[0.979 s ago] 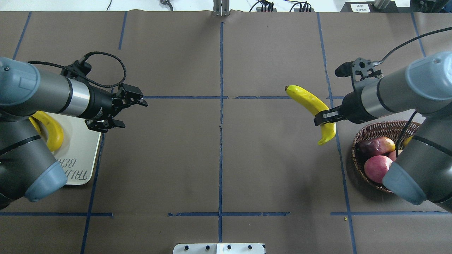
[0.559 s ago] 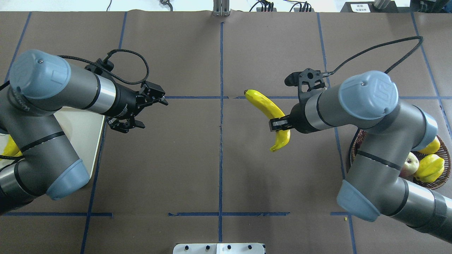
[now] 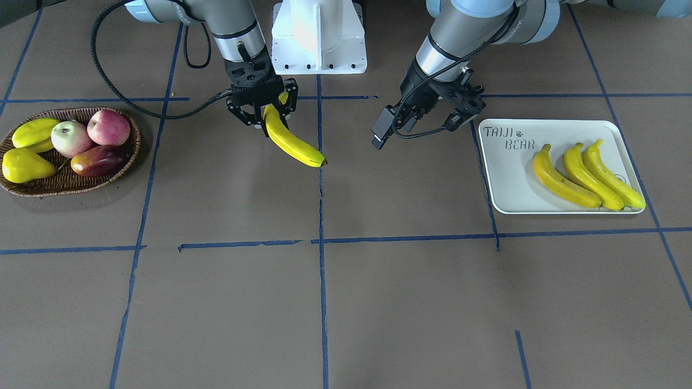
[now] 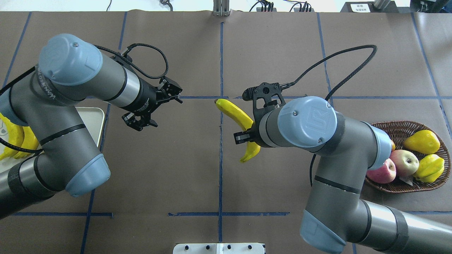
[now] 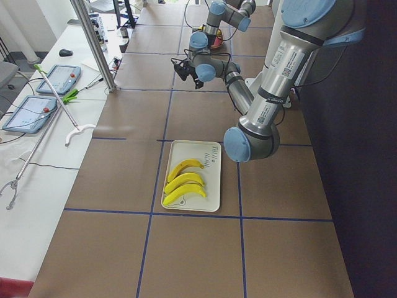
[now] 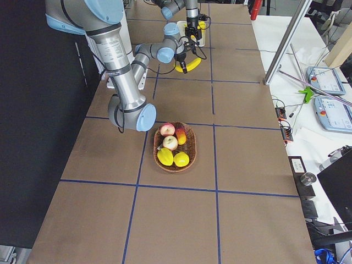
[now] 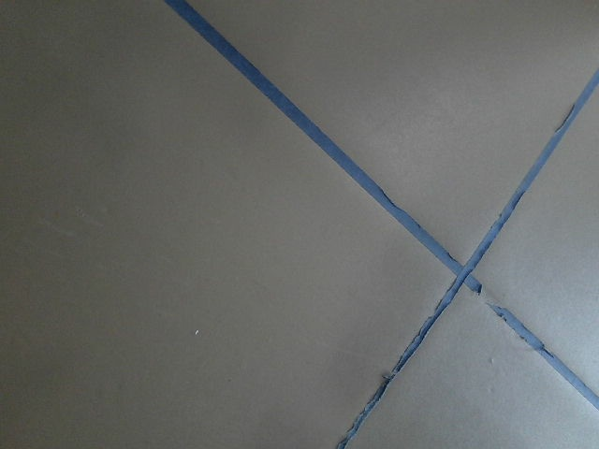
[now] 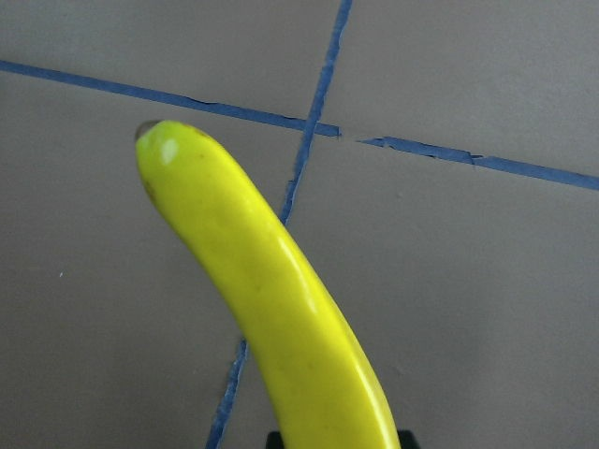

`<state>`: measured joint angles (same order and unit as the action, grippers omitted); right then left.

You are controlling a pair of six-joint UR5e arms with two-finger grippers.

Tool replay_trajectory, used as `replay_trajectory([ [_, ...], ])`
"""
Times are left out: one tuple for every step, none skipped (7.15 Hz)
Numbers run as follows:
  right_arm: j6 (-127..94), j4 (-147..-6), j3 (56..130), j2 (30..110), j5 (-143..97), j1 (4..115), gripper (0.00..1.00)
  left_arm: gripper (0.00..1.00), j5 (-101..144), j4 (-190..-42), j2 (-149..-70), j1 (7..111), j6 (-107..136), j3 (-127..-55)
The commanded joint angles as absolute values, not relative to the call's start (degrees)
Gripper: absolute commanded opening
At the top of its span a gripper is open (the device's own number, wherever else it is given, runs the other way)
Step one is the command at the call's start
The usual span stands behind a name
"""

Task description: Transfer all bananas from basket to plate

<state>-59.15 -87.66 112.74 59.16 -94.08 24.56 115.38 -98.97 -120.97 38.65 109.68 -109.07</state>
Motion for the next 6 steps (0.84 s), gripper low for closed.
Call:
replay_trajectory([
  [-59.2, -88.3, 111.9, 56.6, -86.7, 20.4, 0.02, 1.0, 115.6, -95.5, -124.4, 38.1, 112.4, -108.9],
  [-59.2, -89.5, 109.4, 53.6, -86.1, 20.1, 0.02, 0.99, 115.6, -95.3, -125.6, 38.1, 114.8, -108.6],
  [-59.2, -89.8, 107.8, 51.4, -85.7, 20.0, 0.02, 0.99, 115.6, -95.3, -127.0, 37.9, 116.7, -107.8],
  [-60.3, -89.8, 107.0, 50.5, -85.4, 19.7, 0.02, 0.99, 115.6, -95.3, -128.5, 37.5, 118.9, -106.0],
  [-61.4, -89.8, 106.0, 49.3, -85.0, 19.4, 0.02, 0.99, 115.6, -95.3, -129.5, 37.5, 119.4, -105.2],
  [-61.4, -89.8, 106.1, 49.3, -84.6, 19.1, 0.02, 0.99, 115.6, -95.3, -129.5, 37.4, 119.4, -104.9],
])
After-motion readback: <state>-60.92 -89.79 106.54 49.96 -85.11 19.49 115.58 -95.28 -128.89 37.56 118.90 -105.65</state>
